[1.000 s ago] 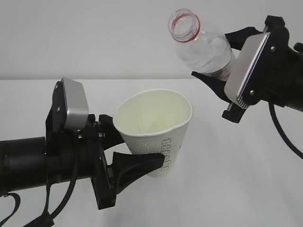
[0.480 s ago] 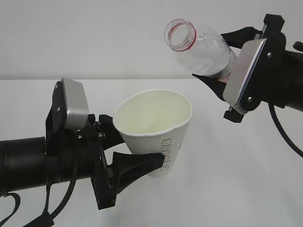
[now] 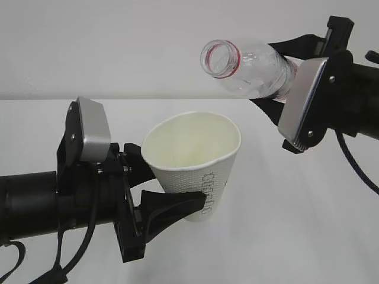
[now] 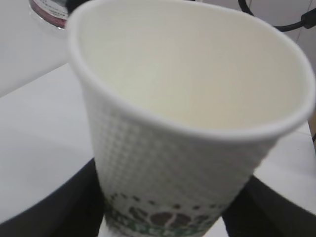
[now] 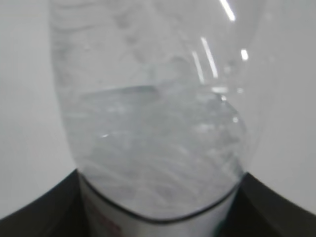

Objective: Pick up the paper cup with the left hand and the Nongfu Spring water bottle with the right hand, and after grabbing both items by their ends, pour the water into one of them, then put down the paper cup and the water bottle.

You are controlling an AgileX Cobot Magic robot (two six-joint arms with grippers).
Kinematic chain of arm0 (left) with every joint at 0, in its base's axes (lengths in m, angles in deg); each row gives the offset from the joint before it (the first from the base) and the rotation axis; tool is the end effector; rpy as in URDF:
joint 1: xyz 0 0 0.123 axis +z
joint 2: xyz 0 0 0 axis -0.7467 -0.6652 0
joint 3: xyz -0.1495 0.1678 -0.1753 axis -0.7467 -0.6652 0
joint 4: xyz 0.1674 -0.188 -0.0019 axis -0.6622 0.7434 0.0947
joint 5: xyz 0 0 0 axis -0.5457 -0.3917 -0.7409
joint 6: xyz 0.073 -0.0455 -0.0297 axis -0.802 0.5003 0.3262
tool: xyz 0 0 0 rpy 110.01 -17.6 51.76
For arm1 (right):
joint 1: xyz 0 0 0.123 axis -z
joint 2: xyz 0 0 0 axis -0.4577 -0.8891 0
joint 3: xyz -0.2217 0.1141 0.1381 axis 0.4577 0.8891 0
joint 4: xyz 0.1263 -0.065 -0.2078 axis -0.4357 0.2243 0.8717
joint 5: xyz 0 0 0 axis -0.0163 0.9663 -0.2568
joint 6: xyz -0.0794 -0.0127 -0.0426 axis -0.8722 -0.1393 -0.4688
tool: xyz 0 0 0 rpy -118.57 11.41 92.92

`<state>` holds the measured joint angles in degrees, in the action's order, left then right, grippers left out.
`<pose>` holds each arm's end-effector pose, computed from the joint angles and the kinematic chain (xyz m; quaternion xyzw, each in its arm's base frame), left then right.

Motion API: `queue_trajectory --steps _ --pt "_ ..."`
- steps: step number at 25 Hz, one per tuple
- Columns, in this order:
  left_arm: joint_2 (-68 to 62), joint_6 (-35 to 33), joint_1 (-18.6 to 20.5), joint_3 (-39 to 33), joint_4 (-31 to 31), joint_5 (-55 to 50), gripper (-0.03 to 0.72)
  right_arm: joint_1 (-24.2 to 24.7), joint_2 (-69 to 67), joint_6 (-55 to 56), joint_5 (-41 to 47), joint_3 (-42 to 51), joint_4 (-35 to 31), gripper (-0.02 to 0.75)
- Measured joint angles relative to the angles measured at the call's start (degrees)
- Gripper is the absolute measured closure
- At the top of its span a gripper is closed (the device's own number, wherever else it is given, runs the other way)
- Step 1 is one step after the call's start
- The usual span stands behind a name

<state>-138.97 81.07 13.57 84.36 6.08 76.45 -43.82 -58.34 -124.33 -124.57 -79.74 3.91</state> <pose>0.1955 -0.1967 0.1796 0.4121 0.6501 -0.3798 0.5131 0.2583 0.1108 0.2560 -0.5826 0.4646 -0.1587 0.6477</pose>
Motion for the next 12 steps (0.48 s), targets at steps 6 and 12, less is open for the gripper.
queue_trajectory --steps 6,12 --pt "0.00 0.00 0.00 0.00 0.00 0.00 0.197 0.00 0.00 -2.97 -1.84 0.00 0.00 0.253" --pt "0.00 0.00 0.00 0.00 -1.19 0.68 0.197 0.00 0.00 -5.91 -2.81 0.00 0.00 0.253"
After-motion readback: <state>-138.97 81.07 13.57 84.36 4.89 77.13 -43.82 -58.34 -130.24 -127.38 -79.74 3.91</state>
